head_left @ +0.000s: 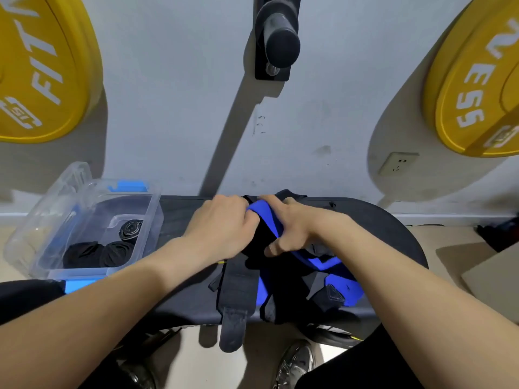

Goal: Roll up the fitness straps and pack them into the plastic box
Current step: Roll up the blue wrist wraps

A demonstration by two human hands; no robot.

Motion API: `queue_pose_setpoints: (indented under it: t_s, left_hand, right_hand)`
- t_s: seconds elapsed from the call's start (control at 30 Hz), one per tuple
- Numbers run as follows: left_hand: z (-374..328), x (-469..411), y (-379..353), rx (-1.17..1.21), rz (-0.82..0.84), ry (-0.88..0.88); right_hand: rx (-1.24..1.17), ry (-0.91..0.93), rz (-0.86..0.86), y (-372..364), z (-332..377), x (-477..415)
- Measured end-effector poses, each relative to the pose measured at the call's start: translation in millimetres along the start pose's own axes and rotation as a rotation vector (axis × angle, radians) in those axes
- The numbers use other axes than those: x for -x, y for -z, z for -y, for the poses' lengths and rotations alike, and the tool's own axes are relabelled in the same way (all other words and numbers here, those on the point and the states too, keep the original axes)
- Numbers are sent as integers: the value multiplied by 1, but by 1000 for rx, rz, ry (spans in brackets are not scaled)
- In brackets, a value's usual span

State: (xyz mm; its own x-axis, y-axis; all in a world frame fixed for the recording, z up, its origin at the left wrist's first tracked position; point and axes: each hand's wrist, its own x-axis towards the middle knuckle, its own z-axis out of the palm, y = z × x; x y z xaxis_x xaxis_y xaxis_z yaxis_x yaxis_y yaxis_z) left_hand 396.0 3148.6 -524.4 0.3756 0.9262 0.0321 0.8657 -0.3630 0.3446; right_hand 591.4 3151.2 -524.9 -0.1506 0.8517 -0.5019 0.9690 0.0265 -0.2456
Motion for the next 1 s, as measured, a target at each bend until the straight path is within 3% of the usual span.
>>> queue_pose_setpoints:
  t_s: [0.07,0.23,0.37,0.47,0.6,0.67,0.83,0.9,1.0]
  left_hand:
    - [4,-1,16,192,-59,64]
    - [19,-13,37,926,-157,370]
    - [22,-12,44,1299,-149,420]
    - [24,-10,44,1309,-228,409]
    - [28,-10,44,1030,-369,367]
    - [29,-10,45,981,-302,344]
    - [31,-10,41,1040,172,174]
    - [28,-9,37,1033,193,140]
    - [20,-12,37,1057,45,147]
  right_hand:
    - [-10,-3,-5,9,2,2]
    - [-95,-10,-140,31,7,7]
    - [-91,-59,-201,43,-3,14]
    - [-31,-70,-193,43,-13,15]
    - [-77,7,-288,43,-17,16]
    - [-106,66,-277,40,-14,17]
    - [-98,129,-324,33,-8,17]
    - [-89,130,-348,32,-6,15]
    - [-54,98,-312,29,-5,12]
